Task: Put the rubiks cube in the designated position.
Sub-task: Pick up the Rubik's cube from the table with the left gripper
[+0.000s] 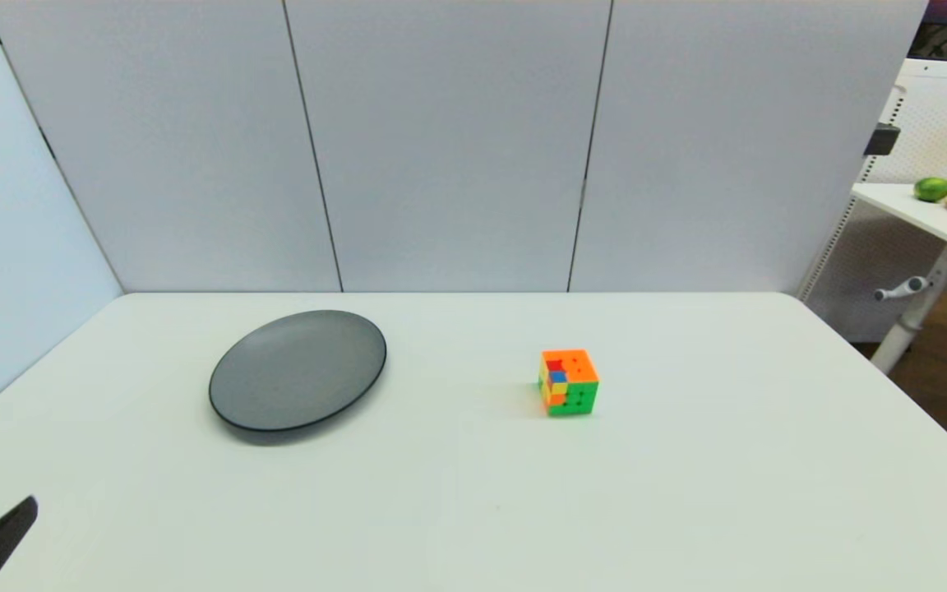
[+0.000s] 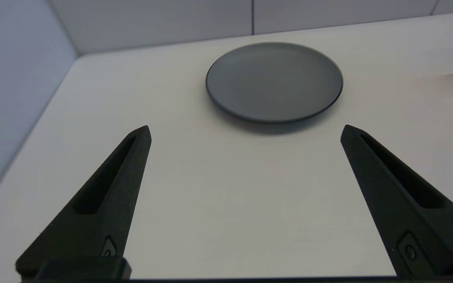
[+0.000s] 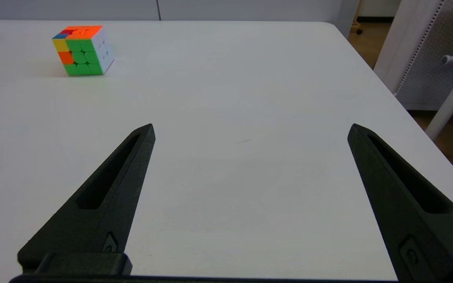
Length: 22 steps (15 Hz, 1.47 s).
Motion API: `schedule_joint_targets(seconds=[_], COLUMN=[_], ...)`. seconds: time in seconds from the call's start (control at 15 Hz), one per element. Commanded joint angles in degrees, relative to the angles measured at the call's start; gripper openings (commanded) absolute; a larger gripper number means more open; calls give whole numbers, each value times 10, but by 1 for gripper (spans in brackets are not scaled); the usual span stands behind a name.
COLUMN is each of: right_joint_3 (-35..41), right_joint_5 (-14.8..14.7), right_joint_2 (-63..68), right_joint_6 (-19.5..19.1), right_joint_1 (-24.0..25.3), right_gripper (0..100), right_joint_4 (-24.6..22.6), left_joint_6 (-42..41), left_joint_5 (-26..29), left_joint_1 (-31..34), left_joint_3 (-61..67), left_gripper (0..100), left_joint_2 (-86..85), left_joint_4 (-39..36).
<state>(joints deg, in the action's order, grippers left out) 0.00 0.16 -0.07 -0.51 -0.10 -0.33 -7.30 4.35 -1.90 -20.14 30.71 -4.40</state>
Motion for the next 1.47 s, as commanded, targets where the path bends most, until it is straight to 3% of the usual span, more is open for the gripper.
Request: schedule_joint_targets(seconds=[0.07, 0.2, 0.6, 0.73, 0.93, 1.47], right_joint_3=[0, 0, 0, 0, 0, 0], right_joint_5=[0, 0, 0, 0, 0, 0], right_joint_2=[1, 1, 1, 1, 1, 1], right_joint_6=[0, 0, 0, 0, 0, 0], right_joint_1=[0, 0, 0, 0, 0, 0], right_gripper=[100, 100, 100, 100, 100, 100], right_joint_4=[0, 0, 0, 0, 0, 0], left_joint_6=[-74, -74, -78, -78, -80, -80], left_joint_5=[61, 61, 62, 77, 174, 290], left_joint_1=[-122, -190, -304, -316, -317, -316], left_joint_3=[-198, -246, -276, -312, -380, -537], left_gripper=[100, 100, 100, 100, 100, 100], left_joint_2=[331, 438, 661, 714, 795, 964], left_joint_4=[-52, -91, -301, -313, -308, -308])
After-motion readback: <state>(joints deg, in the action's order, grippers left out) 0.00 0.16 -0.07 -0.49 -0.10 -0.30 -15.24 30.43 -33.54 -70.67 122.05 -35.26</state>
